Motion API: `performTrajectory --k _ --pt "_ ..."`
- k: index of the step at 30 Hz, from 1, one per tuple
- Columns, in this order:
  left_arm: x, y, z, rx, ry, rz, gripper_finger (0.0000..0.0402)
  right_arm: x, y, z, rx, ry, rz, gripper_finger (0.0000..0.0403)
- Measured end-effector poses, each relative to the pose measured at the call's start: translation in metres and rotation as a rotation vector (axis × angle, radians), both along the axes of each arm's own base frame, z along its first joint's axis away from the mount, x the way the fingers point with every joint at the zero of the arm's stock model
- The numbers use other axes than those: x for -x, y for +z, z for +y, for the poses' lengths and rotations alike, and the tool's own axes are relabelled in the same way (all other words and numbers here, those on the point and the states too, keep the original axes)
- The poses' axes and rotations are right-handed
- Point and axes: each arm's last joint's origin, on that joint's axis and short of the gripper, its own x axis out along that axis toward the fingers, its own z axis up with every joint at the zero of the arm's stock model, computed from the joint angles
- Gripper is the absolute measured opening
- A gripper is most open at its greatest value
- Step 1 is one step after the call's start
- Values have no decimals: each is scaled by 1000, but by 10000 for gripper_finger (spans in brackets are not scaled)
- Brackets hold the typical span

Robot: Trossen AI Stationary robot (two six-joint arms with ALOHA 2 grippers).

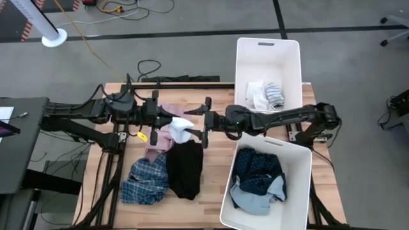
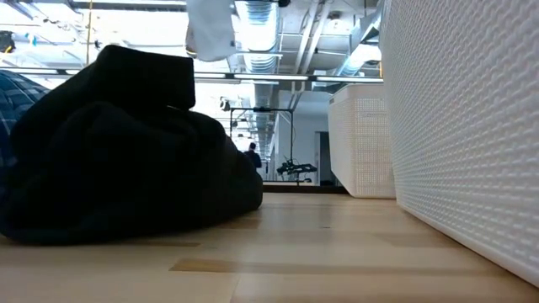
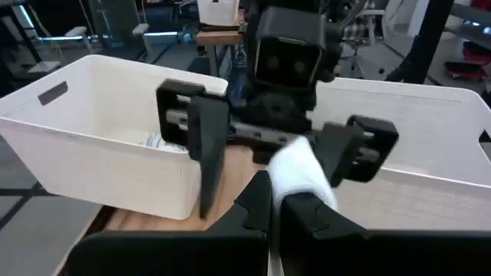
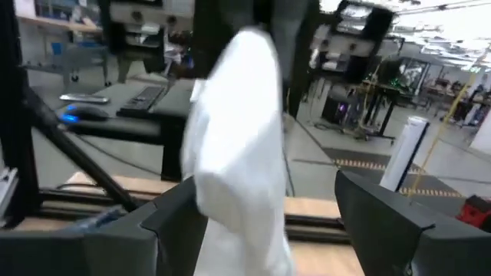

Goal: Sort clothes
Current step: Put the white sock in the top laundry bin

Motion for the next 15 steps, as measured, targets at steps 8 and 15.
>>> performTrajectory --k 8,15 --pt "0 2 -1 -8 -47 -19 0 -5 5 1 4 4 34 192" --pt "1 3 -2 -10 -64 -23 30 -6 14 1 38 4 95 16"
